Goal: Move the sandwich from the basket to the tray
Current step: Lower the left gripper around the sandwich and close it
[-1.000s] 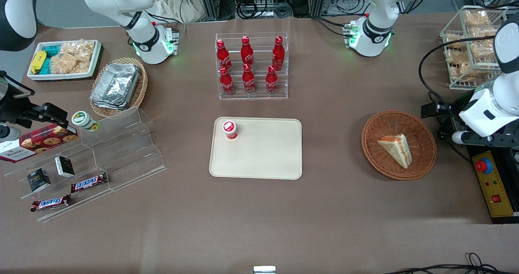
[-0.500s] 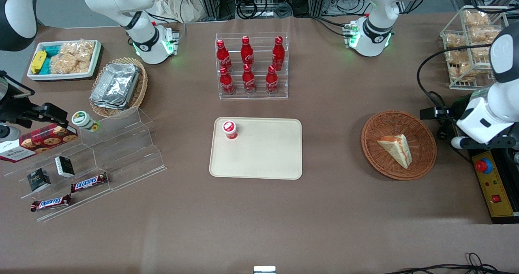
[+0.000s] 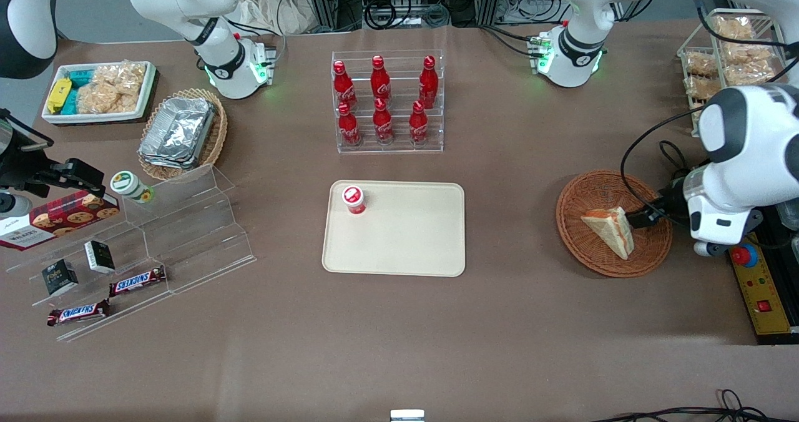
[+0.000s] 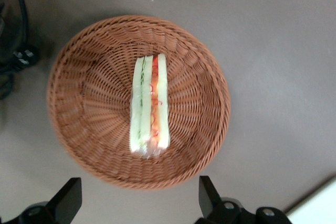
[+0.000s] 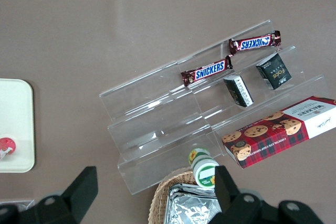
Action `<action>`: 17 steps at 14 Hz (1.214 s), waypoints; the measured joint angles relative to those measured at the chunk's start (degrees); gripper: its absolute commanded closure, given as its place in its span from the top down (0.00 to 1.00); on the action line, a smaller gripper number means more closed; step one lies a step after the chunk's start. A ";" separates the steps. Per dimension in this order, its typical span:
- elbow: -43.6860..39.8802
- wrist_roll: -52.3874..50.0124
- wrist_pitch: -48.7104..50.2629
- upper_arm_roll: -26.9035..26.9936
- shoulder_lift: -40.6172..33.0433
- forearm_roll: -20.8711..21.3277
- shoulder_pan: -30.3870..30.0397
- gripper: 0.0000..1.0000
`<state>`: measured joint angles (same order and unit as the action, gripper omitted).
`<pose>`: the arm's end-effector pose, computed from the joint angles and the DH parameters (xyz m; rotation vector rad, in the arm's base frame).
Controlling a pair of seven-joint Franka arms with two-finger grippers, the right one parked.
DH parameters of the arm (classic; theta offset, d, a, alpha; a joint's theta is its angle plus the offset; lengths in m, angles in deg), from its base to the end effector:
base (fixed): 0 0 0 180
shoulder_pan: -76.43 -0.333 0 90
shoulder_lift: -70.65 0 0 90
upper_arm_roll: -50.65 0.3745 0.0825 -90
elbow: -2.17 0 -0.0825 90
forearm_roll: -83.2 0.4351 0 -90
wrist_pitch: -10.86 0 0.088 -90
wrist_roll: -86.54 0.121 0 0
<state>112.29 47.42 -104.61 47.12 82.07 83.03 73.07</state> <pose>0.6437 -0.0006 0.3971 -2.9365 -1.0417 0.1628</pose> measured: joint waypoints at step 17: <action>13.44 -16.17 -20.10 -0.81 7.81 12.87 0.24 0.00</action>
<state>125.73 31.24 -124.72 46.31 89.88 95.90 73.30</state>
